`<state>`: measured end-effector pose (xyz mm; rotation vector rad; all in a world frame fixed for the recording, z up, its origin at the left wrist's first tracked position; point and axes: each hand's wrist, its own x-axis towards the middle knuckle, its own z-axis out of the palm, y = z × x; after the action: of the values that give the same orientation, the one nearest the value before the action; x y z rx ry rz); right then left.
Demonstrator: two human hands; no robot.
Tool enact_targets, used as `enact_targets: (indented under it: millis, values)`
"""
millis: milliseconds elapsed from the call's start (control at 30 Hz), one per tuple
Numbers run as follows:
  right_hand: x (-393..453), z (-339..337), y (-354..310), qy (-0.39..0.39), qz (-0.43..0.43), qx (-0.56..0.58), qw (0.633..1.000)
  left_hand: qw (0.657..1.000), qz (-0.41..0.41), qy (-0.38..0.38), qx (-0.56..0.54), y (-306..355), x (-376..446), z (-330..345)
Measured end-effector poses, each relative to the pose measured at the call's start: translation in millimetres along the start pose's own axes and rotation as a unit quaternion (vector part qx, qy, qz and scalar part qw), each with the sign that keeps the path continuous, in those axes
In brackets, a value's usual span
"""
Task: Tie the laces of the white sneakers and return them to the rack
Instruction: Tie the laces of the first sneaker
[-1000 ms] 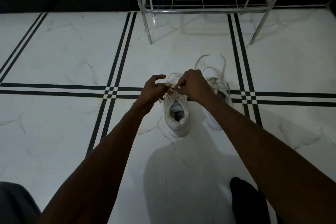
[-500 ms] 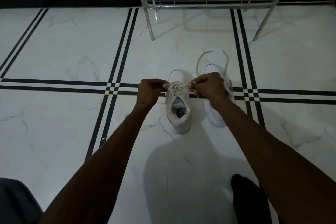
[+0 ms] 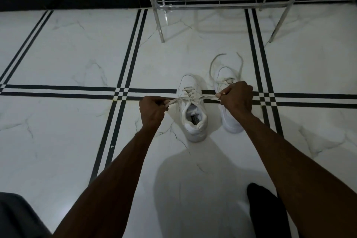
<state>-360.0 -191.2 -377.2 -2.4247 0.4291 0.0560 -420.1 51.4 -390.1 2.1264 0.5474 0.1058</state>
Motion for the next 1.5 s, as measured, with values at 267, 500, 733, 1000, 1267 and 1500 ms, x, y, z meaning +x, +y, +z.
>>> enact_targets:
  millis: [267,500,733,1000,1267,1500]
  values:
    - [2,-7,-5,-0.062,-0.078,0.032,0.994,0.999,-0.036,-0.025,-0.021,-2,3,-1]
    - [-2,-3,-24,-0.200,-0.224,0.003,0.954,0.992,0.088,-0.082,0.023,-1,8,5]
    - [-11,19,-13,-0.213,-0.260,-0.057,0.940,0.954,0.149,-0.125,0.227,-1,16,29]
    - [-15,17,-9,-0.197,-0.276,-0.066,0.939,0.933,0.181,-0.071,0.301,4,3,28]
    - [-14,10,-17,-0.188,-0.309,-0.167,0.917,0.828,0.298,-0.054,0.471,-7,4,10]
    - [-20,13,-12,-0.158,-0.294,-0.131,0.933,0.863,0.259,-0.037,0.433,-5,2,9]
